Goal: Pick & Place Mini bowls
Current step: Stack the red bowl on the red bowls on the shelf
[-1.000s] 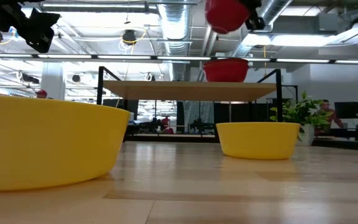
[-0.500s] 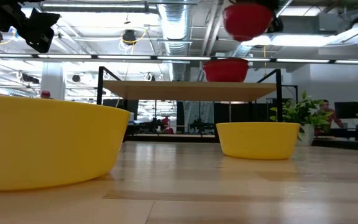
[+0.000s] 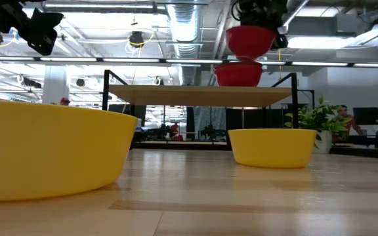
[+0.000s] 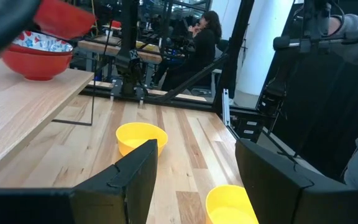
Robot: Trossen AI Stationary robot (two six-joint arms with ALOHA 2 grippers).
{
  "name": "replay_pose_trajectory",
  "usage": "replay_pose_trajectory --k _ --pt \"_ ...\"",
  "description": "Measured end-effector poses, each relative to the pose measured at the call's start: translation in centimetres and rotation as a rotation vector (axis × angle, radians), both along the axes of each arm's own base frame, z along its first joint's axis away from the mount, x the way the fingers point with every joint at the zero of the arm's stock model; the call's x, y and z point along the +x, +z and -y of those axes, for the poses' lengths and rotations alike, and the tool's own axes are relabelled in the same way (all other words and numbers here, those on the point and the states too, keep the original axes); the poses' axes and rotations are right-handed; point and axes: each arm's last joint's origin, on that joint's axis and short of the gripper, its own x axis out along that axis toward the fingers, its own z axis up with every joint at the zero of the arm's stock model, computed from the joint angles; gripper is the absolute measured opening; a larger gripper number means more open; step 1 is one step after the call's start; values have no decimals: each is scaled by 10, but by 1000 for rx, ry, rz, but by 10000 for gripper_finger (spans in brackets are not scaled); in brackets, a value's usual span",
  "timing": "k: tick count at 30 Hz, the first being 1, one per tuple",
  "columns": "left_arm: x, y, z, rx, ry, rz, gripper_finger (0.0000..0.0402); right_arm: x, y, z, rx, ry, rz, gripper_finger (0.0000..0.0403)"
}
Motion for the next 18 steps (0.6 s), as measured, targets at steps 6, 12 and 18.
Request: replay_pose_trajectory --k 6,12,18 --pt "0 0 0 0 0 0 216 1 11 1 -29 -16 57 0" --pt "0 0 0 3 0 1 216 12 -2 9 -24 -20 6 0" --pt "0 0 0 -2 0 4 216 18 -10 14 -36 4 -6 0"
